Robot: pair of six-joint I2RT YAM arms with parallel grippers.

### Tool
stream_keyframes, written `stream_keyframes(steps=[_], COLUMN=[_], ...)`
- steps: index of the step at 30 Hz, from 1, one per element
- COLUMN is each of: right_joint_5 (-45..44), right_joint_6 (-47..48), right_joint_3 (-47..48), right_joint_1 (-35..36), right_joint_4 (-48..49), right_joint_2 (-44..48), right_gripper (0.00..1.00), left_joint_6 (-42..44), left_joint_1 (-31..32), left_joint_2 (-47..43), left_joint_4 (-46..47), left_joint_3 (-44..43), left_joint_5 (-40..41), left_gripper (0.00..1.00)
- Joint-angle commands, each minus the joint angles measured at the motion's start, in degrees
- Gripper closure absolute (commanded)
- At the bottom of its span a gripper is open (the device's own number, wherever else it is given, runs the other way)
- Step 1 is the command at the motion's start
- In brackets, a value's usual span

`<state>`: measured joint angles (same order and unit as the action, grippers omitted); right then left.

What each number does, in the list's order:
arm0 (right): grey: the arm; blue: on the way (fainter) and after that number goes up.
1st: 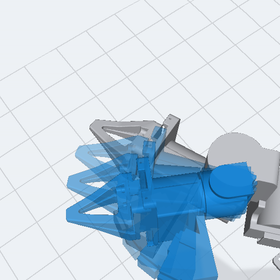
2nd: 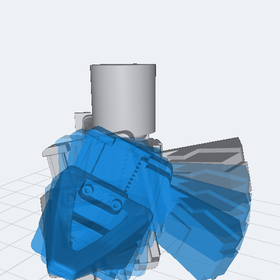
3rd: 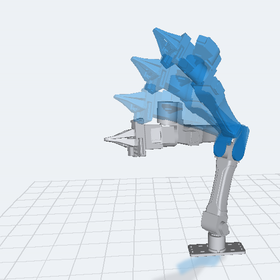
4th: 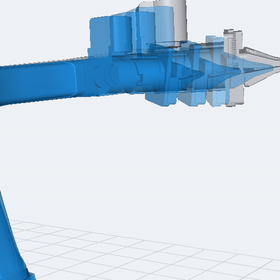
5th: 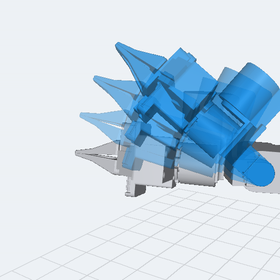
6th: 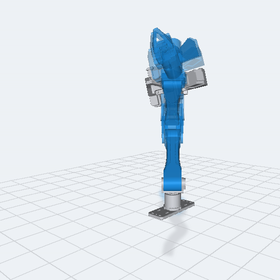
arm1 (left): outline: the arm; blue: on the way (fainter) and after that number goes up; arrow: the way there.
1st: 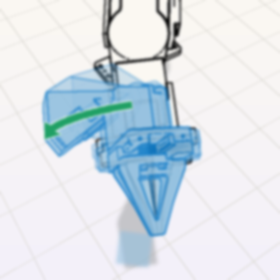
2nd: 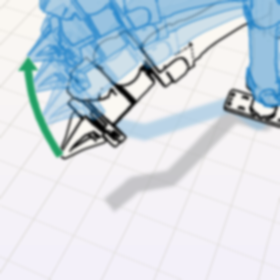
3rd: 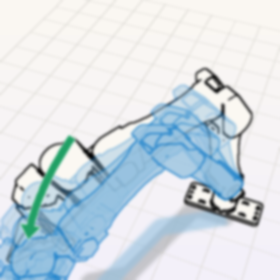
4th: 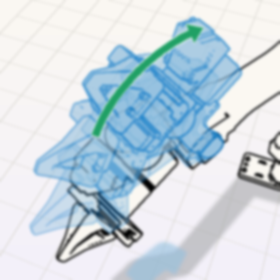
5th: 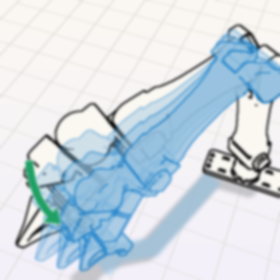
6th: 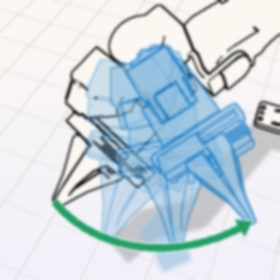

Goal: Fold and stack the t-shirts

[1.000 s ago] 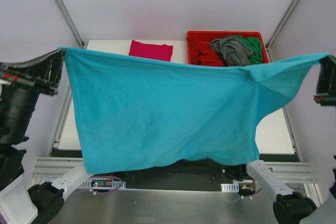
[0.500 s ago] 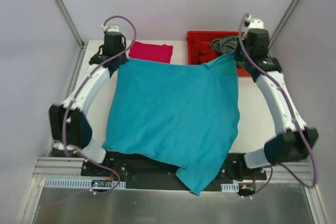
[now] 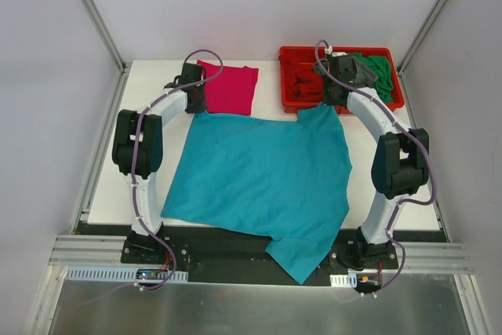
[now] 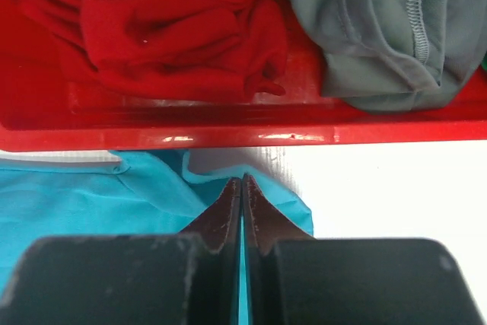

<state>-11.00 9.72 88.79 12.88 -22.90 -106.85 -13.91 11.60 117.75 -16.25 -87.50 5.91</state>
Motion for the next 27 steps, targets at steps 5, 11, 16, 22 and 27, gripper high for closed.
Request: stream_keyframes(steps=[5, 11, 16, 22, 27], right_joint_5=[-4.20, -4.90, -5.25, -7.54, -11.58], right_joint_6=[-2.33, -5.58, -9.01, -11.91, -14.81], right_joint_3=[-2.56, -11.69, -20.13, -28.31, -33.76], right_joint_1=[2.41, 4.16, 5.57, 9.70, 13.04], right_joint_4=[0.04, -0.74, -2.50, -4.87, -8.30], right_joint_2=[6.38, 14.64, 22.19, 30.28, 36.78], right_gripper=[1.00, 1.00, 1.00, 1.00, 0.99], left_joint_6=[-2.08, -4.72, -7.88, -11.22, -12.63], left_joint_1=[-1.49, -2.02, -2.19, -2.54, -2.81], left_joint_2=[-4.81, -10.87, -15.09, -20.19, -23.62], left_joint_4=[2.10, 4.91, 7.11, 8.16, 9.66], left_joint_3=[1.80, 11.03, 16.83, 22.81, 26.15], left_joint_5=[-1.69, -5.20, -5.82, -5.82, -4.25], left_gripper=[1.00, 1.00, 1.00, 1.00, 1.00])
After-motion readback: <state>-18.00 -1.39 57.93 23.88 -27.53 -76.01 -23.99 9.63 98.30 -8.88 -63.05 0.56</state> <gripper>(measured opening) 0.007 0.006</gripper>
